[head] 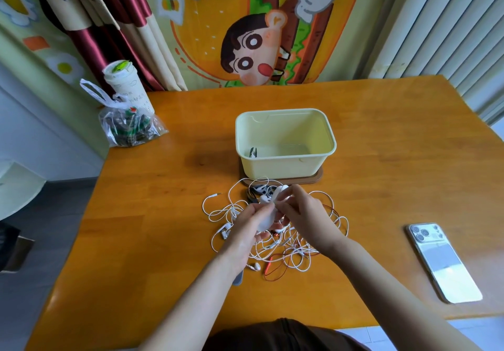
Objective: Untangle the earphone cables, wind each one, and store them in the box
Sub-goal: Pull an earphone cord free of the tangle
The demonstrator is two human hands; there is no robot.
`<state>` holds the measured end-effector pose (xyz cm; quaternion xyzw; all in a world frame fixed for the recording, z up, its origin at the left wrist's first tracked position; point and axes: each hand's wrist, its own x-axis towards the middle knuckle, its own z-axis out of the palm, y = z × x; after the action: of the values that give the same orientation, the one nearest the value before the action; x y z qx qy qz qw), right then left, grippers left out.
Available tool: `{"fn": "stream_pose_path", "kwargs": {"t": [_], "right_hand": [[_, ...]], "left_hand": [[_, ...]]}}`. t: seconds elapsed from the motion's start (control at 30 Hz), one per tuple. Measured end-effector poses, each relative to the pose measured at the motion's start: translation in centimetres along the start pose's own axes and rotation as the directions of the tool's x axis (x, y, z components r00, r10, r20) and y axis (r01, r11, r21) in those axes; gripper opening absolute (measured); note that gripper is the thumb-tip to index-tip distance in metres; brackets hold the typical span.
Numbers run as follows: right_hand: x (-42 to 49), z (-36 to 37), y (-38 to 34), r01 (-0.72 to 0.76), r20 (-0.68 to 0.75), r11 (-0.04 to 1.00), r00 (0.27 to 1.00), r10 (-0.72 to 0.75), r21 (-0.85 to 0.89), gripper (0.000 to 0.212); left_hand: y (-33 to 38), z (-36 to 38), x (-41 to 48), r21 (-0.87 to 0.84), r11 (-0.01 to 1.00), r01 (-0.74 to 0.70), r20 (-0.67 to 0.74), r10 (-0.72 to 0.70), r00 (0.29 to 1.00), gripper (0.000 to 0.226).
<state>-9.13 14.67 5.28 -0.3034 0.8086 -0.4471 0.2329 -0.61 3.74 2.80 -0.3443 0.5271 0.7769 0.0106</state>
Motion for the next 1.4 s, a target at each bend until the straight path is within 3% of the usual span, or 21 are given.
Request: {"fn": "stream_pose_path", "kwargs": {"t": [0.27,0.53,0.67,0.87,0.97,1.07,1.17,1.27,1.4], "right_hand": [[-0.3,0.2,0.4,-0.038,0.023,0.998,0.999,0.039,-0.042,0.006],[0.3,0.5,0.4,-0.050,-0.105,0.972,0.994,0.026,-0.230,0.009],[0.6,0.5,-0.1,-0.039,-0.106,0.978,0.994,0.018,-0.204,0.009],[0.8,0.7,-0.8,-0.002,-0.102,0.990,0.995,-0.012,-0.138,0.007],[0.7,0.9,-1.5,0.057,-0.108,0.995,0.992,-0.066,-0.086,0.001],[0.1,1.0,-1.6,0.118,-0.089,0.991,0.988,-0.124,-0.066,0.011],[-0.6,0.9,-0.9,0.071,-0.064,0.991,0.995,-0.078,-0.115,0.020],[-1.1,0.8,-0.1,0.014,-0.071,0.995,0.997,-0.021,-0.103,0.014],[-1.3,0.8,0.4,0.064,-0.148,0.980,0.985,-0.093,-0.187,0.012]], "left_hand": [[-0.3,0.3,0.2,-0.042,0.998,0.053,-0.140,-0.058,0.988,0.026],[-0.5,0.4,-0.2,-0.087,0.995,0.039,-0.119,-0.049,0.992,0.014],[-0.5,0.5,-0.3,-0.103,0.991,0.084,-0.092,-0.093,0.991,0.019],[-0.4,0.4,-0.5,-0.120,0.987,0.105,-0.079,-0.115,0.990,0.004],[-0.5,0.6,-0.6,-0.130,0.986,0.102,-0.074,-0.113,0.991,0.005],[-0.5,0.6,-0.4,-0.168,0.980,0.105,-0.070,-0.118,0.990,0.010],[-0.4,0.4,-0.2,-0.242,0.965,0.102,-0.049,-0.118,0.992,0.020],[-0.3,0.5,-0.1,-0.278,0.956,0.097,-0.048,-0.115,0.992,0.026],[-0.4,0.8,-0.1,-0.271,0.956,0.108,-0.046,-0.125,0.991,0.026]]}}
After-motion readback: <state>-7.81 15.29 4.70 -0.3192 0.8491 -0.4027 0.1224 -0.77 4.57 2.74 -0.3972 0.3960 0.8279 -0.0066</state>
